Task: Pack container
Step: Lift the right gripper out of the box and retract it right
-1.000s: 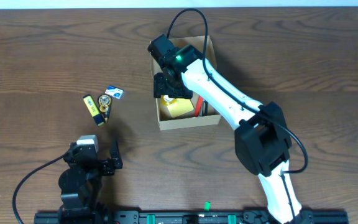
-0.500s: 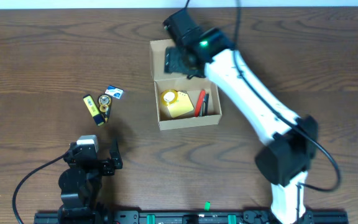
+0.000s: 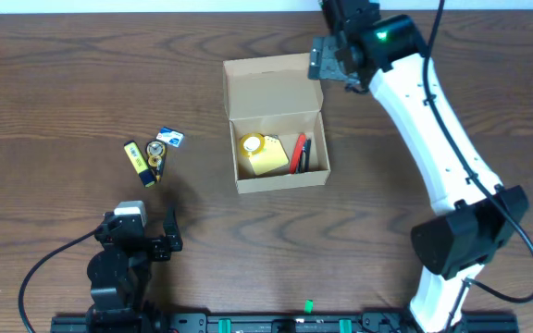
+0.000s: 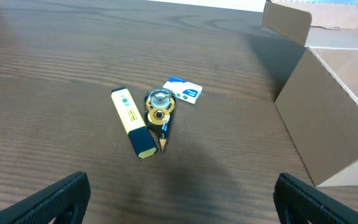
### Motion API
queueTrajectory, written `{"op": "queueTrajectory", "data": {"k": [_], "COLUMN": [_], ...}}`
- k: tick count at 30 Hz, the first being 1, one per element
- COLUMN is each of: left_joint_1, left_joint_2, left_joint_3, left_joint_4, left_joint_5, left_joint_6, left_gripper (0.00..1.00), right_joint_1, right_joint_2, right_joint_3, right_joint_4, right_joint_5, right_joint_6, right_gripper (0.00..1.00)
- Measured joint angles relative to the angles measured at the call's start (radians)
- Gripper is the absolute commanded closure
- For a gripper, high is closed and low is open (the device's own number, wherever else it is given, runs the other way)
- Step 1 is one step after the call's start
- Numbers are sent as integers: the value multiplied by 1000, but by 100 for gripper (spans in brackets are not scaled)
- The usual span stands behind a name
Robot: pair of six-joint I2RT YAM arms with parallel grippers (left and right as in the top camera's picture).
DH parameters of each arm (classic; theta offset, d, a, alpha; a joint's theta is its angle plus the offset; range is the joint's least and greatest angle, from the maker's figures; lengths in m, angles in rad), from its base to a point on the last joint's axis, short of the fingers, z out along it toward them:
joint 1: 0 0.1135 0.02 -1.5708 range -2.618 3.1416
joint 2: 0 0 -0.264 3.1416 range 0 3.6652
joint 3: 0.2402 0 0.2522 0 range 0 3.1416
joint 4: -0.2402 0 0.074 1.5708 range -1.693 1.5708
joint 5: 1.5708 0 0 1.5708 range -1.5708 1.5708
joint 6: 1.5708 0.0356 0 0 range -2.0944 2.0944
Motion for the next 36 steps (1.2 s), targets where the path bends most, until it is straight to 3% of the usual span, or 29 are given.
{"op": "queueTrajectory", "data": {"k": [9, 24, 27, 36], "left_joint_1": [0, 0, 0, 0], "left_joint_2": [0, 0, 0, -1], "left_joint_3": [0, 0, 0, 0], "left_joint_4": [0, 0, 0, 1], "left_joint_5": [0, 0, 0, 0], "left_joint_6": [0, 0, 0, 0], "left_gripper": [5, 5, 5, 5], "right_joint_1": [-115, -3, -3, -3], "right_joint_2": [0, -176, -287, -723], "right_joint_3": [0, -5, -102, -678], "right_joint_4": [-28, -218, -160, 171], "right_joint_5": [-186, -296, -330, -356], "right_joint_6": [-264, -513, -533, -575], "right_gripper": [18, 10, 1, 1]}}
